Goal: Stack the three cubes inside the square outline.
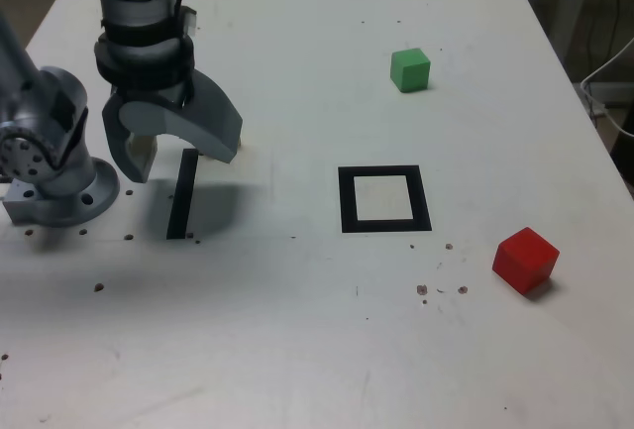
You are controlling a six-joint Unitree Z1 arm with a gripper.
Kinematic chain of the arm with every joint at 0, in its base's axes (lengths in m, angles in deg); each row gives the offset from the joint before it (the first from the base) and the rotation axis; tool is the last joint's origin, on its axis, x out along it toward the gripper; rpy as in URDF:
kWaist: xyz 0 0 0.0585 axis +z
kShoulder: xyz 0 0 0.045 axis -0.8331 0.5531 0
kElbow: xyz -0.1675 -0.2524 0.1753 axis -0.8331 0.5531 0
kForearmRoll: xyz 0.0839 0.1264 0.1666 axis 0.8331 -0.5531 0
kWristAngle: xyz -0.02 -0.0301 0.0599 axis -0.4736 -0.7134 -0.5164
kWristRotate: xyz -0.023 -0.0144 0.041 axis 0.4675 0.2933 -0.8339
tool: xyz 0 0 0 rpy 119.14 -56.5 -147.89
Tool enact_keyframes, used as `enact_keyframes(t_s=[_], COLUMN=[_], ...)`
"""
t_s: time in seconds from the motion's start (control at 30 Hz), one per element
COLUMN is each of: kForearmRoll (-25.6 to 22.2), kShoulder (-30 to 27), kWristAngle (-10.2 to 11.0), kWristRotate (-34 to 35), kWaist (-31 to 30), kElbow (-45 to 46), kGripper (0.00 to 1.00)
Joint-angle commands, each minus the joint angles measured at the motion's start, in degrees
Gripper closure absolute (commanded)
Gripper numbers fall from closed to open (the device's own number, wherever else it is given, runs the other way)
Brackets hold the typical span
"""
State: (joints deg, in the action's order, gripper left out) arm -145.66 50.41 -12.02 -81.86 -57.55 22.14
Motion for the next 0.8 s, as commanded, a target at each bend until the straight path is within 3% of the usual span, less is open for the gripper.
enact_keyframes(t_s=[0.0,0.23,0.47,0.77], kForearmRoll=[0.1,0.2,3.9,-2.7], kShoulder=[-0.1,0.2,0.1,3.6], kWristAngle=[0.1,0.1,1.8,-3.4], kWristRotate=[0.1,0.1,0.1,0.1], kWaist=[-0.1,-0.1,-0.1,-0.1], kElbow=[-0.1,-0.2,-1.7,-8.9], kGripper=[0.01,0.01,0.01,0.00])
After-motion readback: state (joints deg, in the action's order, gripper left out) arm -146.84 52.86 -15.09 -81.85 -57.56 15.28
